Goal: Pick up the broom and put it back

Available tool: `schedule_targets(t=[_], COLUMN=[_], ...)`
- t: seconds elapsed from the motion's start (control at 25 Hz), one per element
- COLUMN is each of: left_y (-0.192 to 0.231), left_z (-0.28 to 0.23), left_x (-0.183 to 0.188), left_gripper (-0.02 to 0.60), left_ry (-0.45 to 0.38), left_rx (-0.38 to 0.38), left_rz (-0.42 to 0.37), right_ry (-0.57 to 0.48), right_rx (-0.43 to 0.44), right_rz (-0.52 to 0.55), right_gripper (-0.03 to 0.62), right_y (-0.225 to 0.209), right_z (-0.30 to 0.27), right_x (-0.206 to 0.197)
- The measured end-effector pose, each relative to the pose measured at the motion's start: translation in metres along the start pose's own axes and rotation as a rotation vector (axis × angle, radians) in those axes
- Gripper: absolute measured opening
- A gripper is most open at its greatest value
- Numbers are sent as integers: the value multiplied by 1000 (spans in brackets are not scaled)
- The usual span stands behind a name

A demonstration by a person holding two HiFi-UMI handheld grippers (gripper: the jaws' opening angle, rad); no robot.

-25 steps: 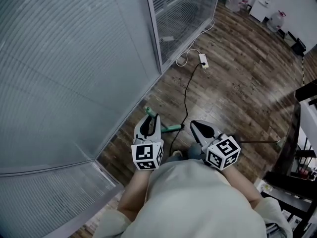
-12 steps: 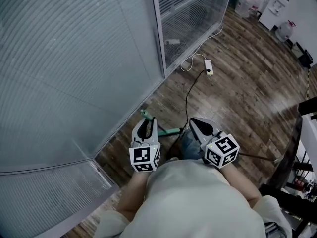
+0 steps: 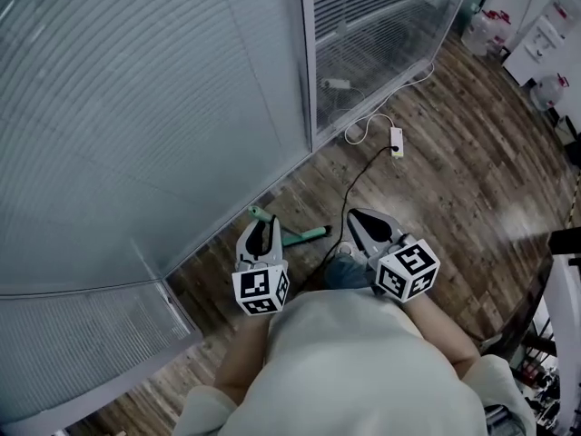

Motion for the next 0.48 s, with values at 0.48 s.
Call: schedule_targets(t=[0.48], left_y=[-9], left_z=[-64], left_x=[14], left_gripper=[84], left_ry=[-22], left_rx=[142], left_rz=[51], right_ry=[19], right_rx=[94], right_rz=[24], right_gripper=[6], right_y=[-79], right_z=[-33], right_x=[34])
Point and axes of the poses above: the fingertips, and each gripper's own axes: z backward along the fingers, y to its left, x out of its top, the point moved 8 cm from there along z, backward along the fingers, and after that the axes turned 3 degrees about z, right-handed, at the moved point
